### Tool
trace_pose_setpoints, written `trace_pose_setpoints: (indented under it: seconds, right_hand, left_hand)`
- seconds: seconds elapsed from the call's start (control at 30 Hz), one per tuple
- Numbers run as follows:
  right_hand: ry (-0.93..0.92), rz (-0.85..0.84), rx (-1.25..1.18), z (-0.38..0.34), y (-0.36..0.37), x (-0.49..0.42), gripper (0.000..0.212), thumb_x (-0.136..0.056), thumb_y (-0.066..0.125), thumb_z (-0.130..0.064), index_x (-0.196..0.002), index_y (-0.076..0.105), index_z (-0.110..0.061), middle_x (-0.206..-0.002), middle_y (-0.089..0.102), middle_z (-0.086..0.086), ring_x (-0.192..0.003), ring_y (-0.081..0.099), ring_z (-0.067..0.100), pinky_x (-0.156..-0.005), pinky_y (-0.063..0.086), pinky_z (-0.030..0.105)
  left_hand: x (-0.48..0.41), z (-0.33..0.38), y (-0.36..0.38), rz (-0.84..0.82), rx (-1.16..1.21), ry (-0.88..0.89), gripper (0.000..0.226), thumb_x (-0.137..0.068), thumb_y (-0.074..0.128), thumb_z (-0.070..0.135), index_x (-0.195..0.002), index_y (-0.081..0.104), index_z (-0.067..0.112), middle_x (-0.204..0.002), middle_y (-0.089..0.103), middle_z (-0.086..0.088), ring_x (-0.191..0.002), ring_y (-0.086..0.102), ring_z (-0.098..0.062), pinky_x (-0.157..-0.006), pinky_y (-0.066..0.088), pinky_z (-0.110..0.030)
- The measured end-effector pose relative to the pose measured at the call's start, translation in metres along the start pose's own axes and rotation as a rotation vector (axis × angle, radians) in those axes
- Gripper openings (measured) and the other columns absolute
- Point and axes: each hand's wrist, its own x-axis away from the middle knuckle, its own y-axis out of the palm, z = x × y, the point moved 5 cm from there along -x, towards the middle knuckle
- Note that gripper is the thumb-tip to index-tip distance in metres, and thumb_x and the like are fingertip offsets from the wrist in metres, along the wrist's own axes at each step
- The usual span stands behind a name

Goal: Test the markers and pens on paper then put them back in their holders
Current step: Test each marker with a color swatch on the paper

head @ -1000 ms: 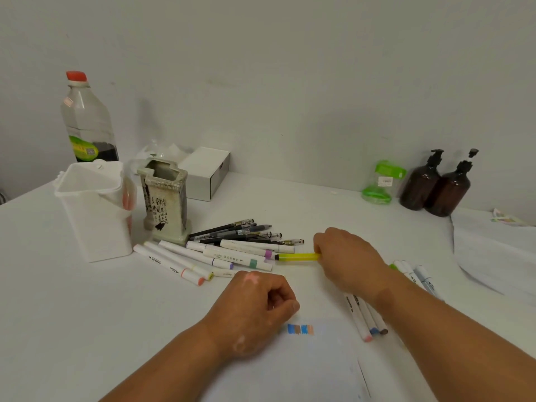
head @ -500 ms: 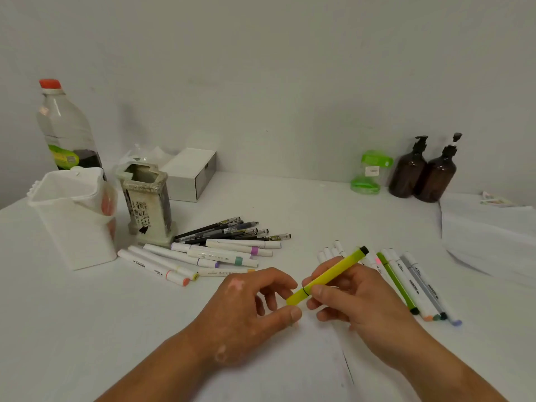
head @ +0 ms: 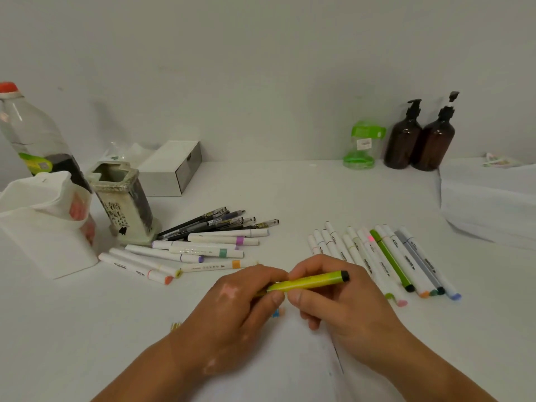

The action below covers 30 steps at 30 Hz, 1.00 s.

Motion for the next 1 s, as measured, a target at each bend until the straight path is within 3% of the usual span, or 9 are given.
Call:
trace_pose_setpoints:
  seconds: [0.17,0.43,0.53,0.63,0.73,0.8,0.9,1.0]
  right_hand:
    - [-0.023,0.002,-0.03,0.001,0.008,0.0,0.029,-0.069,0.081,-0.044,-0.089,0.07,-0.027,-0.065,0.067,0.004,-0.058,0.063,0.015,-0.055,0.051,0.029]
    - [-0.035,-0.028,-0.056,-0.006,0.009,0.001,0.019,-0.075,0.085,-0.031,-0.087,0.071,-0.025,-0.065,0.067,0.005,-0.056,0.062,0.017,-0.055,0.051,0.029]
    - [-0.042,-0.042,-0.079,-0.008,0.009,0.003,0.015,-0.078,0.084,-0.023,-0.087,0.071,-0.022,-0.064,0.066,0.003,-0.056,0.061,0.015,-0.054,0.051,0.026]
    - [-0.043,-0.005,-0.045,-0.01,0.007,0.004,0.014,-0.078,0.081,-0.029,-0.083,0.069,-0.023,-0.065,0.067,0.005,-0.057,0.062,0.017,-0.055,0.051,0.027]
    - [0.008,0.15,-0.11,-0.006,-0.004,0.002,0.009,-0.075,0.068,-0.023,-0.07,0.062,-0.022,-0.059,0.062,0.008,-0.052,0.058,0.02,-0.049,0.049,0.029]
    - [0.05,0.209,-0.115,-0.005,-0.01,0.002,0.007,-0.074,0.062,-0.019,-0.067,0.064,-0.021,-0.056,0.06,0.007,-0.049,0.056,0.019,-0.045,0.048,0.028]
    - [0.136,0.153,-0.01,0.002,-0.003,0.002,0.019,-0.086,0.065,-0.009,-0.073,0.072,-0.021,-0.058,0.065,0.006,-0.05,0.06,0.017,-0.046,0.05,0.027]
    - [0.197,0.122,0.177,0.009,0.005,0.004,0.018,-0.084,0.069,-0.008,-0.072,0.072,-0.021,-0.057,0.067,0.005,-0.047,0.063,0.013,-0.047,0.048,0.018]
  left_hand:
    - [0.001,0.002,0.004,-0.033,0.0,0.008,0.028,-0.102,0.04,0.041,-0.102,0.063,0.024,-0.083,0.059,0.01,-0.075,0.056,-0.011,-0.065,0.045,-0.027]
    - [0.002,0.004,-0.004,-0.017,-0.047,0.077,0.037,-0.101,0.037,0.051,-0.097,0.061,0.024,-0.076,0.057,0.013,-0.066,0.053,-0.007,-0.058,0.043,-0.022]
    - [0.0,0.001,-0.004,-0.03,-0.034,0.06,0.035,-0.101,0.039,0.051,-0.103,0.064,0.026,-0.076,0.059,0.013,-0.065,0.055,-0.008,-0.058,0.044,-0.022]
    - [0.001,-0.005,-0.004,-0.053,-0.059,0.01,0.029,-0.097,0.046,0.058,-0.113,0.059,0.039,-0.069,0.051,0.019,-0.065,0.051,-0.002,-0.057,0.035,-0.012]
    - [0.007,-0.018,-0.001,-0.131,-0.152,-0.158,0.056,-0.073,0.052,0.085,-0.12,0.042,0.055,-0.07,0.044,0.017,-0.074,0.048,0.006,-0.055,0.032,-0.013]
    - [0.01,-0.025,0.004,-0.207,-0.186,-0.224,0.064,-0.067,0.059,0.086,-0.12,0.044,0.055,-0.076,0.047,0.02,-0.081,0.047,0.01,-0.057,0.033,-0.013]
    - [0.008,-0.026,0.007,-0.263,-0.236,-0.239,0.063,-0.068,0.062,0.083,-0.121,0.053,0.049,-0.082,0.051,0.024,-0.083,0.049,0.006,-0.059,0.035,-0.012]
    - [0.008,-0.026,0.006,-0.27,-0.233,-0.247,0.063,-0.068,0.063,0.081,-0.122,0.055,0.048,-0.08,0.051,0.024,-0.083,0.049,0.009,-0.058,0.035,-0.011]
